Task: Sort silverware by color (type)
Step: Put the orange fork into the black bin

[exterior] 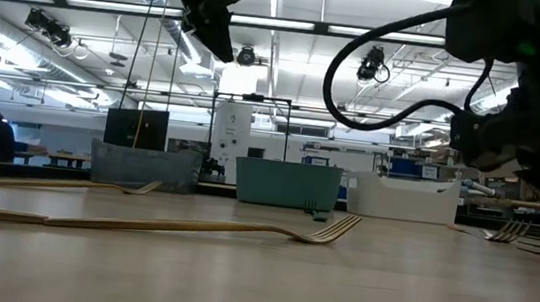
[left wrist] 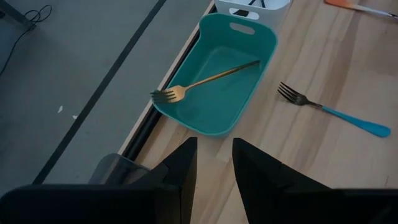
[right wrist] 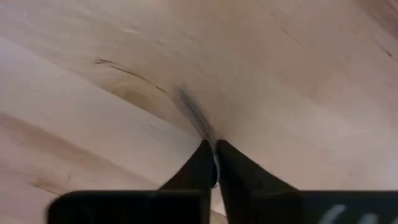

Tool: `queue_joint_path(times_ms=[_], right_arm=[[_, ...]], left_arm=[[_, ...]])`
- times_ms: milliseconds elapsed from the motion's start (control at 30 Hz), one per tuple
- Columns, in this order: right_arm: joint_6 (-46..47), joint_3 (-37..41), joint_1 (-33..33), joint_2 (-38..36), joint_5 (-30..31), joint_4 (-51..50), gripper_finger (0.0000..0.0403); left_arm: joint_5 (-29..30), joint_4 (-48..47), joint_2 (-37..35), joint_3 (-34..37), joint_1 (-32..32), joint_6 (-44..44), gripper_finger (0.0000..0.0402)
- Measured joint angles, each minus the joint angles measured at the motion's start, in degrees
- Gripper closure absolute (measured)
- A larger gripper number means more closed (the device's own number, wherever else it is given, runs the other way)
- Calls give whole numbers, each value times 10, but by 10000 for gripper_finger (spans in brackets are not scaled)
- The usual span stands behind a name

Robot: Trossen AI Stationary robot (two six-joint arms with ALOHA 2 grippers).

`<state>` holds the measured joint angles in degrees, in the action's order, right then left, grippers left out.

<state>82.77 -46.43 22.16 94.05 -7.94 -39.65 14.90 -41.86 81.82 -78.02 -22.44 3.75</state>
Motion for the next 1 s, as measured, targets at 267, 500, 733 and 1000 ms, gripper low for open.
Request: queue_joint_path(times_ms=[267,500,733,1000], right_arm=[[-84,-15,-47,-50,51,-37,395],[-249,-14,-186,-149,171,-34,394],[-542,-14,-356,-260,183,269,394],[-635,-15,-486,-275,-20,638,395]], left_arm=[[0,20,0,0,0,0,290],[-2,108,0,0,0,-6,290],[-50,193,0,0,-3,-67,290],[-223,273,5,0,-2,-151,290]])
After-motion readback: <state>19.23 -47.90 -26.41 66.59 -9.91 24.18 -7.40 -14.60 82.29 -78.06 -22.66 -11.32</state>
